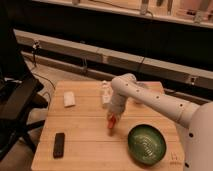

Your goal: Drag the pepper across the table

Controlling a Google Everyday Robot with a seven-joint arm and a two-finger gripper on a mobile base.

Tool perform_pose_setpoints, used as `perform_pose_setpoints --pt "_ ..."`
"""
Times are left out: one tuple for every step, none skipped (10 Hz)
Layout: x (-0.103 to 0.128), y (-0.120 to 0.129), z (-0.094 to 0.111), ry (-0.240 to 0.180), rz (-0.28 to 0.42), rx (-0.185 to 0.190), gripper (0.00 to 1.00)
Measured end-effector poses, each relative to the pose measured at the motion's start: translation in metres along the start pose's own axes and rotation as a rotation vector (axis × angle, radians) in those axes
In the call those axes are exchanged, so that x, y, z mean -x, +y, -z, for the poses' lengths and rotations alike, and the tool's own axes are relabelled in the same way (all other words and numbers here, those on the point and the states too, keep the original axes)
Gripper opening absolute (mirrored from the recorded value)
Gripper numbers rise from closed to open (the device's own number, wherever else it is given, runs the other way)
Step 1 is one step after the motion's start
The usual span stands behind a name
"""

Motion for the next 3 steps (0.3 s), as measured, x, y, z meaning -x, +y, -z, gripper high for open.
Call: perform_pose_setpoints --pt "-0.0023 0.0010 0.0012 -0.001 -0.004 -0.005 0.00" --pt "-0.0046 0.0023 0.0020 -0.003 -0.008 -0.010 0.00" --pt "-0.0069 0.0023 0.0030 -0.004 -0.012 -0.014 0.00"
